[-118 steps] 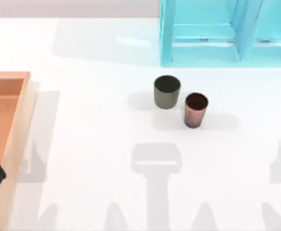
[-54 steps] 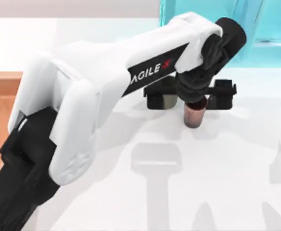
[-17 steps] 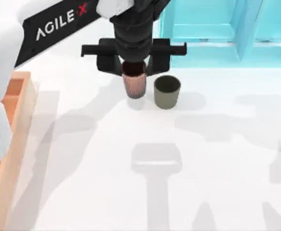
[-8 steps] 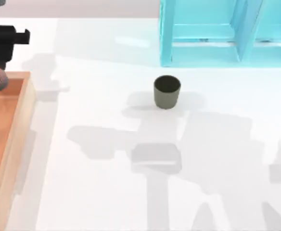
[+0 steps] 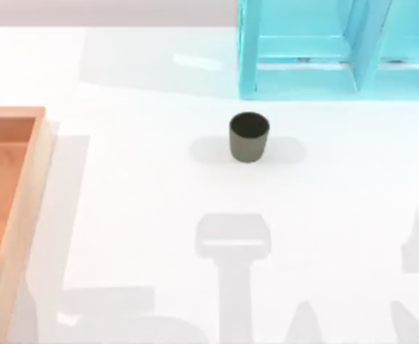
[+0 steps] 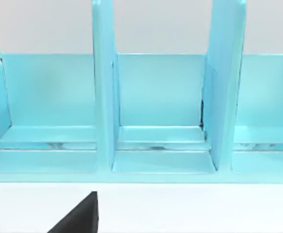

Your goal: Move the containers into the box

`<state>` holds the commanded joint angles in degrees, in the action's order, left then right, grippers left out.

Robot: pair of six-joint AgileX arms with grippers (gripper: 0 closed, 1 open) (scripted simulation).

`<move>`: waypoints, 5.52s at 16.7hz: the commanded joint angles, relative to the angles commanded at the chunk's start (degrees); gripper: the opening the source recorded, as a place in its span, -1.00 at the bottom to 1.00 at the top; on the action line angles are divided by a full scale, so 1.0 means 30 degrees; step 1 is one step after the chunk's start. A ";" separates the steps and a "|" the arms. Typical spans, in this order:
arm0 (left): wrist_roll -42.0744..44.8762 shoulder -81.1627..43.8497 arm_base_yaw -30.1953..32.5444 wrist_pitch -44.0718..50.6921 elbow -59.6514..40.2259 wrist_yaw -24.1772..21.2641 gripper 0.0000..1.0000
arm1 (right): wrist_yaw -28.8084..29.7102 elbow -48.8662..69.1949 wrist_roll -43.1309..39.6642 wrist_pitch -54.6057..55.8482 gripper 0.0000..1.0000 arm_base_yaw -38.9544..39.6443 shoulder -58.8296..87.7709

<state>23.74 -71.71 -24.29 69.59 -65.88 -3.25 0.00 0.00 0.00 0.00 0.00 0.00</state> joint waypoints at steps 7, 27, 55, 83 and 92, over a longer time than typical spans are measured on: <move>0.0952 0.0976 -0.0394 0.0017 0.0974 -0.0269 -1.00 | 0.0000 0.0000 0.0000 0.0000 1.00 0.0000 0.0000; 0.0888 0.0339 -0.0382 -0.5093 0.5429 -0.0302 -0.10 | 0.0000 0.0000 0.0000 0.0000 1.00 0.0000 0.0000; 0.0751 -0.0131 -0.0241 0.2224 -0.2392 -0.0258 1.00 | 0.0000 0.0000 0.0000 0.0000 1.00 0.0000 0.0000; -1.9824 -2.2850 2.1091 0.1820 -2.4413 0.4414 1.00 | 0.0000 0.0000 0.0000 0.0000 1.00 0.0000 0.0000; -1.9442 -2.3986 2.0712 -0.1130 -2.2667 0.4307 1.00 | 0.0000 0.0000 0.0000 0.0000 1.00 0.0000 0.0000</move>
<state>-34.59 -143.67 37.85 66.20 -133.88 9.67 0.00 0.00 0.00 0.00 0.00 0.00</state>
